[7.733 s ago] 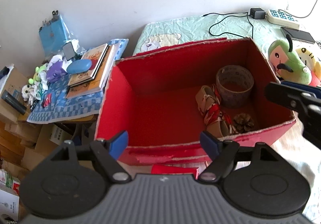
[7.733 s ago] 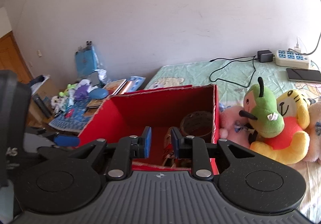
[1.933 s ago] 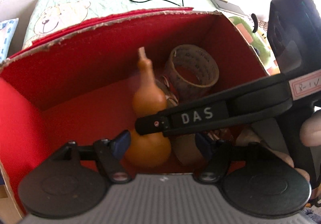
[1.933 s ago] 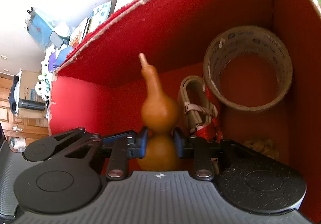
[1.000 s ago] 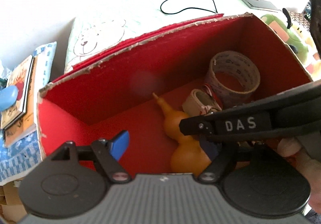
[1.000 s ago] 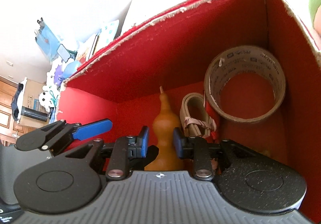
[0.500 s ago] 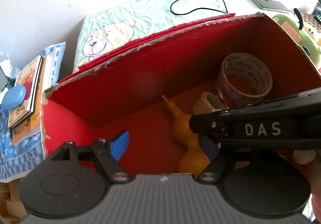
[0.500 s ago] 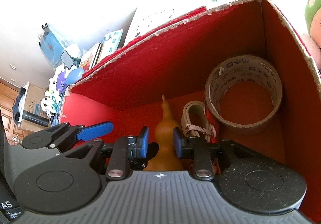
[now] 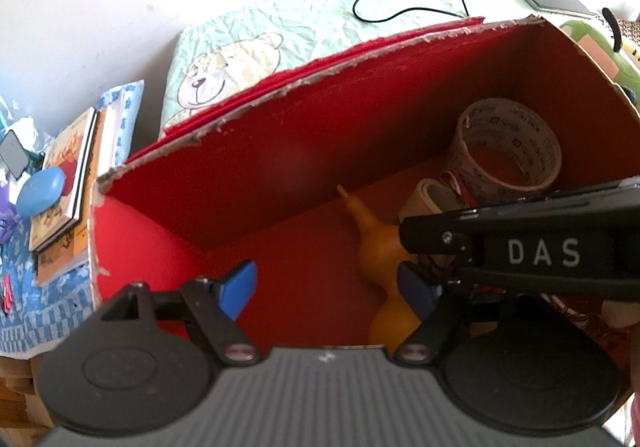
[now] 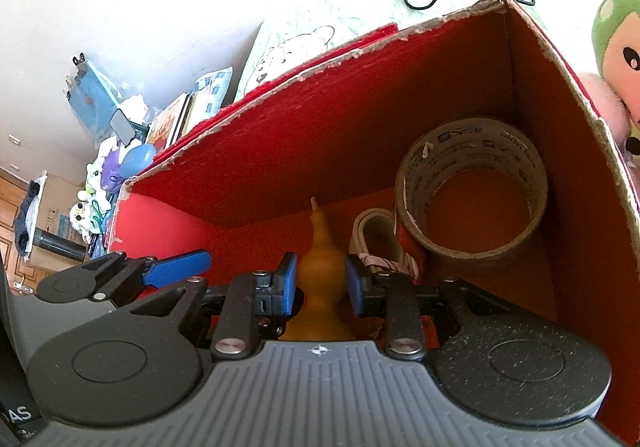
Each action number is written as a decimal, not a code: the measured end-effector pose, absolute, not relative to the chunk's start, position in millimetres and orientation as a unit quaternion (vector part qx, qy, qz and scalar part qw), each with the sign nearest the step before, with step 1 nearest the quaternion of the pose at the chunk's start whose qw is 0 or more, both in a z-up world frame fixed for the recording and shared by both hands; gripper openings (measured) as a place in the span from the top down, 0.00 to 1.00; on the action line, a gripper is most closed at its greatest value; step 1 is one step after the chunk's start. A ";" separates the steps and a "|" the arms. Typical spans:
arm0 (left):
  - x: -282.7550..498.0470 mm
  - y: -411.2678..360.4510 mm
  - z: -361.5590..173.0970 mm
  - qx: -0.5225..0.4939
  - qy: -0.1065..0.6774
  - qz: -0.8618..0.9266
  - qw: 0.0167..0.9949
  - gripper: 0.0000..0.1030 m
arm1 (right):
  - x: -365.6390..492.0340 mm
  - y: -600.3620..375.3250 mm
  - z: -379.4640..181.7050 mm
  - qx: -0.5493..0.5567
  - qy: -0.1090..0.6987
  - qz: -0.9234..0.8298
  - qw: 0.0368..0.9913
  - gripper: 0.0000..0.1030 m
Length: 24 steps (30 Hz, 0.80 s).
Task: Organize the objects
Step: 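Lower the gourd onto the box floor beside the strap, then open the right gripper and withdraw it from the box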
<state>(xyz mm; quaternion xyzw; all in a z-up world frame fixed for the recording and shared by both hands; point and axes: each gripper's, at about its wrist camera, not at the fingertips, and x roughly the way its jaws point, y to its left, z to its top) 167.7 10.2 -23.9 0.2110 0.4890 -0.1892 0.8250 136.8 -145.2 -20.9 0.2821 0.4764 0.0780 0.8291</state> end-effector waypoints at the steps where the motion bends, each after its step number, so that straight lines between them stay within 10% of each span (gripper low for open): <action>1: 167.7 10.1 -23.8 0.211 0.489 -0.189 0.825 0.22 | 136.9 -144.0 -21.8 0.282 0.476 0.077 0.830 0.71; 24: 166.3 6.8 -24.9 0.214 0.476 -0.168 0.836 0.22 | 137.8 -143.6 -19.4 0.262 0.468 0.080 0.840 0.72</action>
